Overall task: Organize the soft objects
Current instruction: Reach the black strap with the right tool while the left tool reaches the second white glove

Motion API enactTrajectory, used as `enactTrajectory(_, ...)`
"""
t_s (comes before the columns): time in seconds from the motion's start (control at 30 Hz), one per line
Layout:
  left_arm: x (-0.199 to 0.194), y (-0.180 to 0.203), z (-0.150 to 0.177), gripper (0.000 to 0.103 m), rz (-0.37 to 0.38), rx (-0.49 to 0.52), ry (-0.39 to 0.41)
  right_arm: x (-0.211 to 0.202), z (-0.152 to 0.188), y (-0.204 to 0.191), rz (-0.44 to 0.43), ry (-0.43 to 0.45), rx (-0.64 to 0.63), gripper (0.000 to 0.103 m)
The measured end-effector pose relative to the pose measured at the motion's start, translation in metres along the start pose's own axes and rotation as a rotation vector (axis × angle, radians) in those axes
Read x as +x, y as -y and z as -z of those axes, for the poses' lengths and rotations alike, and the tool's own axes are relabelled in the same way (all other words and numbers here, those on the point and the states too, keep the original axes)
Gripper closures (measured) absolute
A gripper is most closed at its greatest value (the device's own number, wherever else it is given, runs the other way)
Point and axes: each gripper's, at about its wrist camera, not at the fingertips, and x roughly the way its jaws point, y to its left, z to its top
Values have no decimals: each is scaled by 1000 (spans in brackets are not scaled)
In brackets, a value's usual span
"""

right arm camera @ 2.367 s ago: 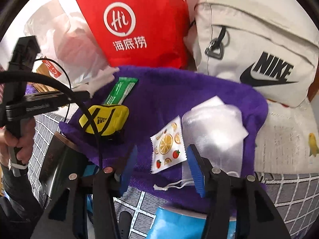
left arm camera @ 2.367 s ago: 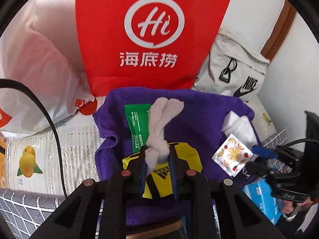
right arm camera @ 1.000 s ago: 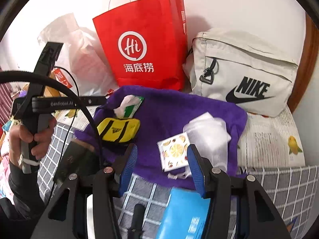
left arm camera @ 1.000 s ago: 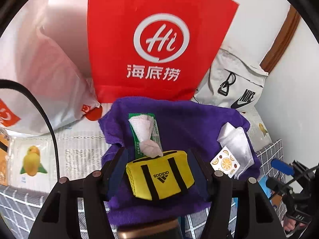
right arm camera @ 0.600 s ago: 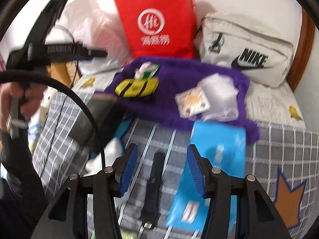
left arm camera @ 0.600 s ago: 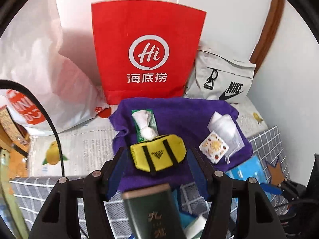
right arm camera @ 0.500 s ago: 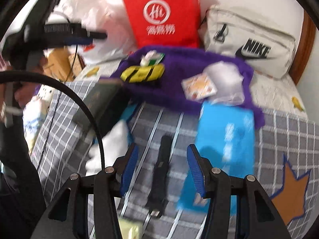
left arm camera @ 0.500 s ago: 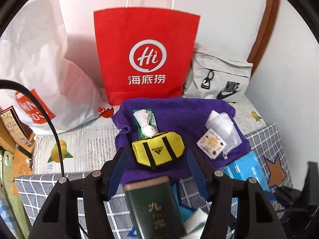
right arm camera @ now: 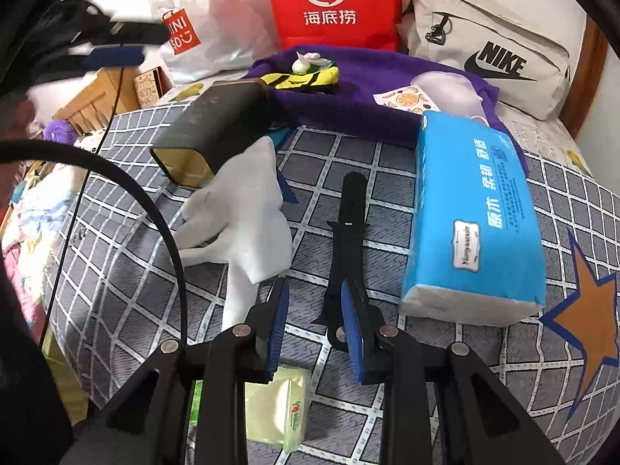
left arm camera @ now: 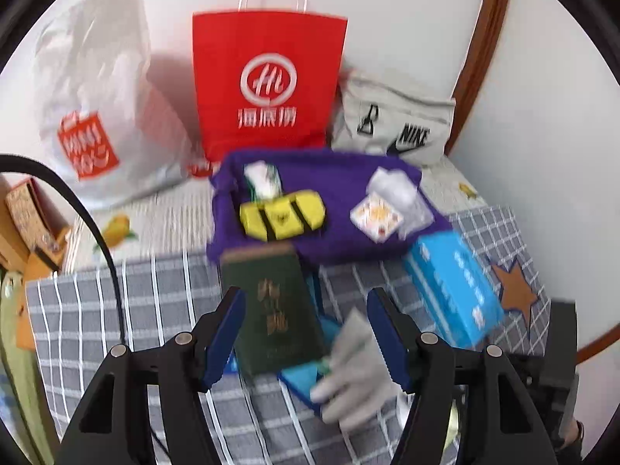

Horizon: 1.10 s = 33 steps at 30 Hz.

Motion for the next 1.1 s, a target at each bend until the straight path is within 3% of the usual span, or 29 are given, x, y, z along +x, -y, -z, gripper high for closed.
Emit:
enactTrajectory(0.07, 0, 1, 15, 40, -6, -3, -19, 6, -1, -1, 16, 4, -3, 75)
enactTrajectory(0.27, -7, 5, 40, 40, 4, -1, -34, 31, -4, -4, 180, -20, -41, 75)
enactTrajectory(0.47, -9, 10, 44, 40, 22, 16, -32, 36, -10, 9, 128, -17, 52, 80)
enactTrajectory(0.7, -2, 5, 49, 40, 29, 0, -50, 8, -5, 0, 50, 1, 31, 81)
enactTrajectory(0.83, 5, -2, 56, 40, 29, -17, -70, 1, 3, -5, 45, -14, 9, 81)
enactTrajectory(1.1, 17, -12, 73, 40, 27, -48, -119, 25, 3, -2, 50, -61, 5, 79)
